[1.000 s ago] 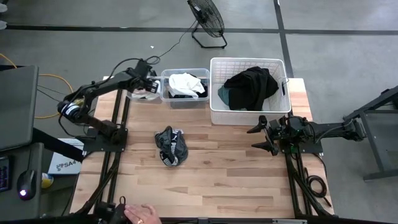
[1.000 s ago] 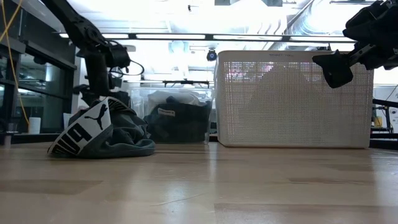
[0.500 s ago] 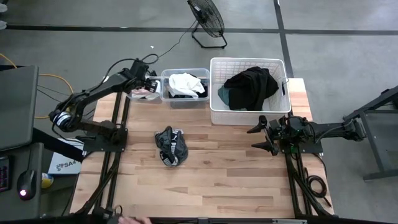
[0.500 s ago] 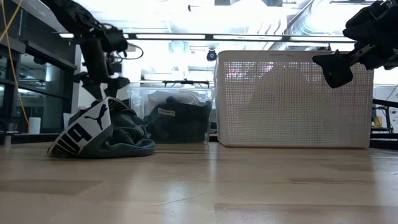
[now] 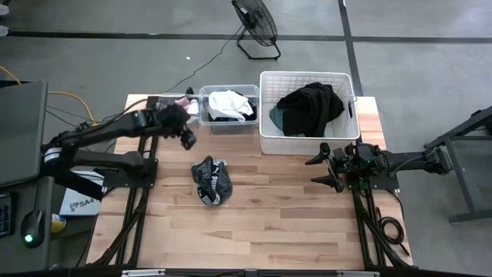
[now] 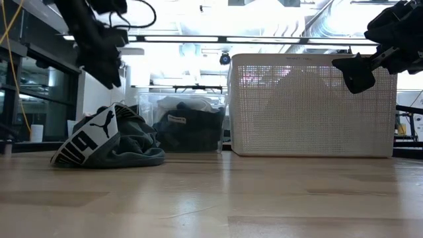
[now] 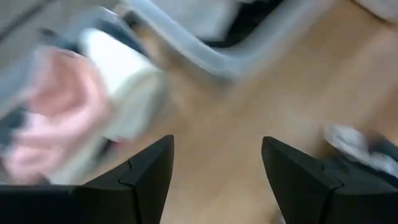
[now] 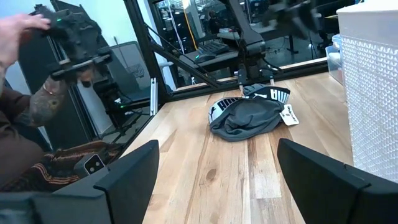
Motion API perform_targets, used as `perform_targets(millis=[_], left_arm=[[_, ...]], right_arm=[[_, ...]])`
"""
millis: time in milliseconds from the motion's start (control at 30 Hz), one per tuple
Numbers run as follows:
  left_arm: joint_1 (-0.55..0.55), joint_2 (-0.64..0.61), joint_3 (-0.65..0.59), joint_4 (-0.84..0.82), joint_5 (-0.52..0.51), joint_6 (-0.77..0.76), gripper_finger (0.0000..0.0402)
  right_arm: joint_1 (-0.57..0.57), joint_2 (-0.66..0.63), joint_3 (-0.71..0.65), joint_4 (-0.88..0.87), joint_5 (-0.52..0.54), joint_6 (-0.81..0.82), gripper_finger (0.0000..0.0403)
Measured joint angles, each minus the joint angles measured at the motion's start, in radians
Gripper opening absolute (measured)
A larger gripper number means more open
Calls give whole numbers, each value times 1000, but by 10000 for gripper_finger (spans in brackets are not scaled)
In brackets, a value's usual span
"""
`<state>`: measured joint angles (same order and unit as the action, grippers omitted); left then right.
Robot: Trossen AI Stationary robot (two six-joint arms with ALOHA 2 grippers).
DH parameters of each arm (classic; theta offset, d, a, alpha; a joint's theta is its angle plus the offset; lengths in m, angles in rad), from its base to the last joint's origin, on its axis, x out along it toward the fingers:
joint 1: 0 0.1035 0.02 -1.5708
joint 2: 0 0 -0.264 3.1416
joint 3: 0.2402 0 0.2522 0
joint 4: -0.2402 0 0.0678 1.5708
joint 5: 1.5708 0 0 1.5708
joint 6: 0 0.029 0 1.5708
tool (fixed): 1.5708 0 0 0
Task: Pick & Place Cloths
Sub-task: Put the gray boxer into the left transparent bin
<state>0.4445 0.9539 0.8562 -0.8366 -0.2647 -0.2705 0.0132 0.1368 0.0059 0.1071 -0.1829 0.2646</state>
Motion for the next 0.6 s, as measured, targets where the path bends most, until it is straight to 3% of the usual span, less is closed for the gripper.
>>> perform_targets(millis=[200, 333, 467, 600], left_arm=[[-280, -11, -2, -60, 23, -143, 239], [-446, 35, -3, -49, 15, -87, 239], [-546, 100, -3, -23, 1, 24, 239], [-578, 174, -3, 72, -2, 18, 239]], right_arm=[[0, 0, 0, 0, 0, 0, 318], [0, 0, 0, 0, 0, 0, 318], [0, 0, 0, 0, 0, 0, 318], [0, 0, 0, 0, 0, 0, 318]])
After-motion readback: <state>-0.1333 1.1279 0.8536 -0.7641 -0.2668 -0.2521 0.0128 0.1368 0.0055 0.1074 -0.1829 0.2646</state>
